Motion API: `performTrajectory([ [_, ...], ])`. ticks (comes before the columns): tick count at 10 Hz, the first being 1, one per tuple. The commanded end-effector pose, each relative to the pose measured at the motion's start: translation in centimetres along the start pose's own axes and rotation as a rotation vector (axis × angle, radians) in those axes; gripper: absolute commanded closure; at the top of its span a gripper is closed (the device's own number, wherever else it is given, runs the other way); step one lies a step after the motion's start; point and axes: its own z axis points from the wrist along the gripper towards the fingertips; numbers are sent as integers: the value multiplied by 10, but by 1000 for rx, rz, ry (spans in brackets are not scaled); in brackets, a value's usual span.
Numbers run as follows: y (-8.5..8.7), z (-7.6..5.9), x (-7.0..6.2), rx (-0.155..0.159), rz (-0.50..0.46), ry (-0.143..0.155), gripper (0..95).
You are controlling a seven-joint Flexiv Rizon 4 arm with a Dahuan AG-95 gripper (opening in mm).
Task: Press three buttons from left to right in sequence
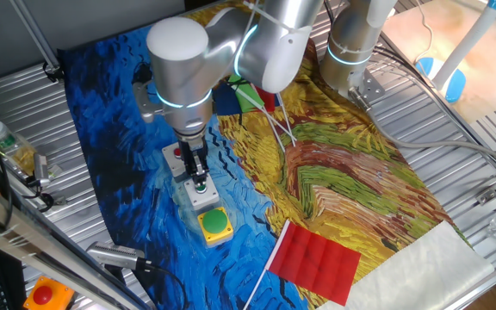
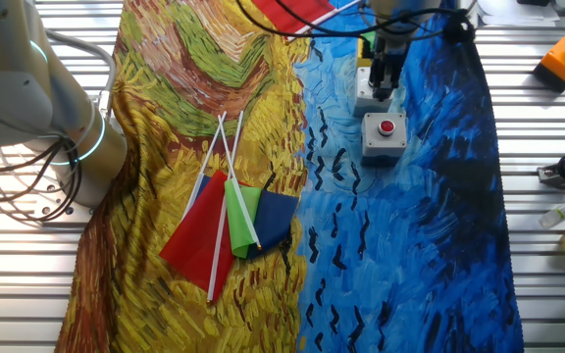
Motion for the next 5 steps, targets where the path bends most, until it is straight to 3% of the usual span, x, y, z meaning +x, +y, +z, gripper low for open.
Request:
performTrajectory([
  [1, 1, 2, 0, -1, -1, 4, 570],
  [5, 2, 3, 0, -1, 0, 8, 570],
])
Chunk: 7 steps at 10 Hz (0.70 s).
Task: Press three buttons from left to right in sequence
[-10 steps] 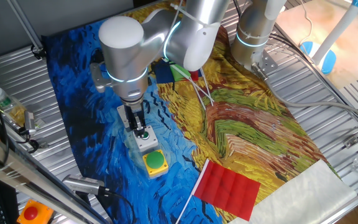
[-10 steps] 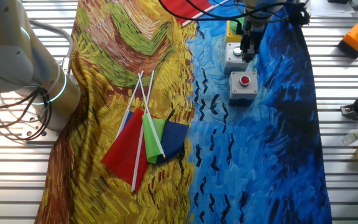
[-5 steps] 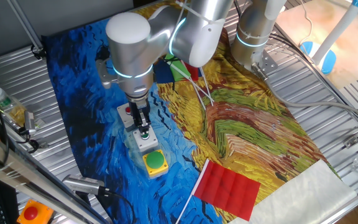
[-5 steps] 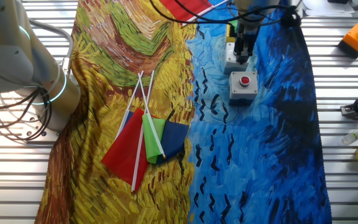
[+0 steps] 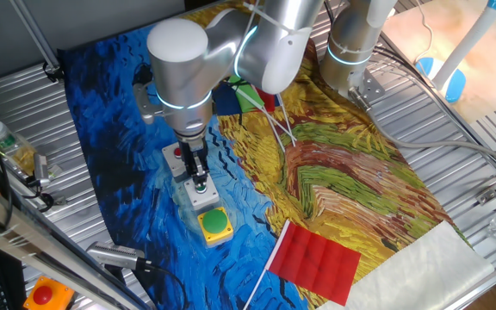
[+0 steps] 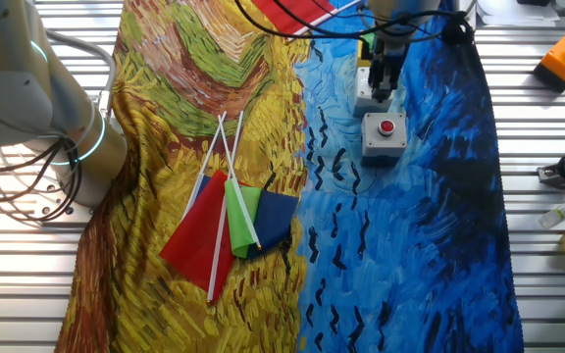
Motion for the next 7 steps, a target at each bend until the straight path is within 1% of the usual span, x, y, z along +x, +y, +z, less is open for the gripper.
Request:
performTrajectory([
  [1, 0, 1, 1, 0, 1, 1, 570],
  [7, -1, 8, 2, -2, -4, -5, 570],
])
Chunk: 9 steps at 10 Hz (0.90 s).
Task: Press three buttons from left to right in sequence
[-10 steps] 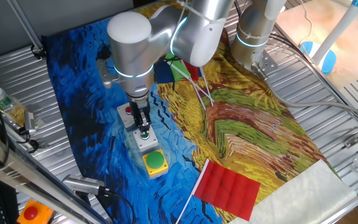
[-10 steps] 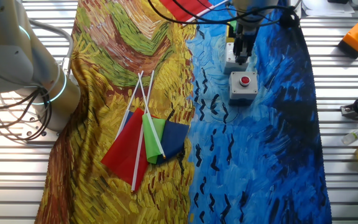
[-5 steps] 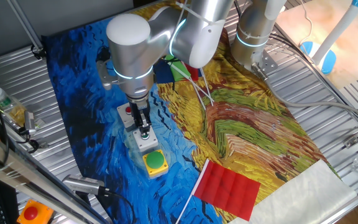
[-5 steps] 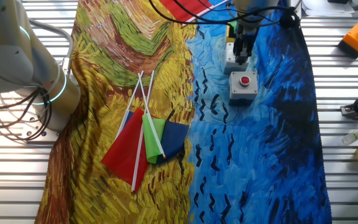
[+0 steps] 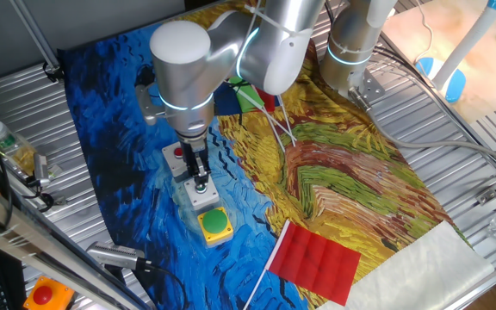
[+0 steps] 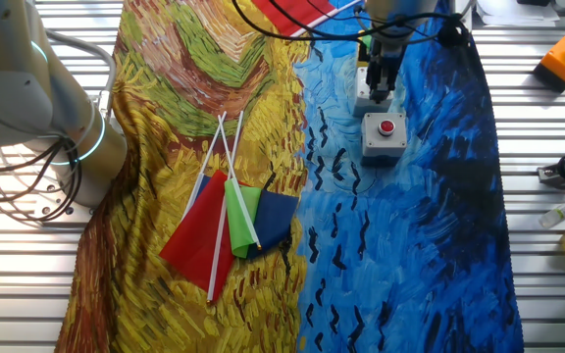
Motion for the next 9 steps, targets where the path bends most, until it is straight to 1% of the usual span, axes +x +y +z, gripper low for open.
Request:
performTrajectory([
  [1, 0, 2, -1, -3, 0, -3, 570],
  [4, 0, 3, -1, -4, 1, -4, 570],
  [7, -1, 6, -2, -6, -2, -5, 570],
  [9, -1, 6, -2, -13, 0, -2, 570],
])
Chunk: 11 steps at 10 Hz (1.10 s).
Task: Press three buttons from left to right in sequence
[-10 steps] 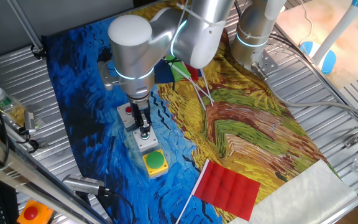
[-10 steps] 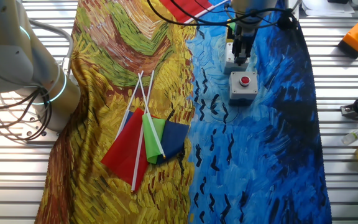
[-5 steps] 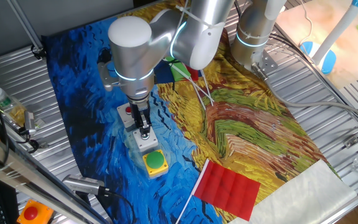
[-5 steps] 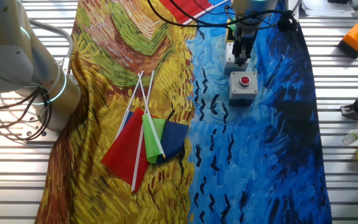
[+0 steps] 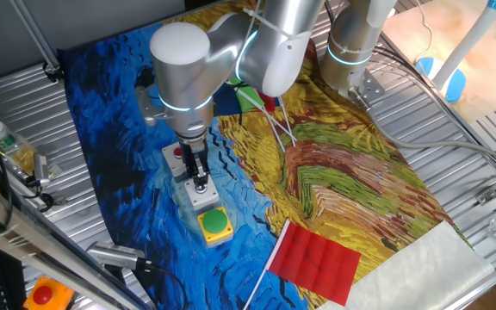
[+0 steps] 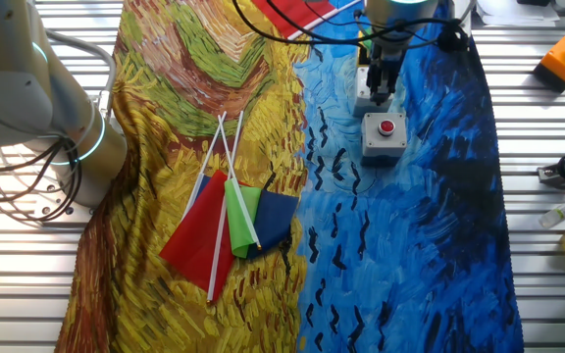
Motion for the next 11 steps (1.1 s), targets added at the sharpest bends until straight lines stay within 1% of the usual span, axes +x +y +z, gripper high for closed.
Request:
performTrajectory([
  [1, -1, 2, 0, -2, 0, 1, 570],
  [3, 0, 2, 0, -4, -4, -6, 570],
  [7, 2, -12, 3, 3, -4, -16, 570],
  [11, 2, -20, 5, 1, 5, -21, 570],
])
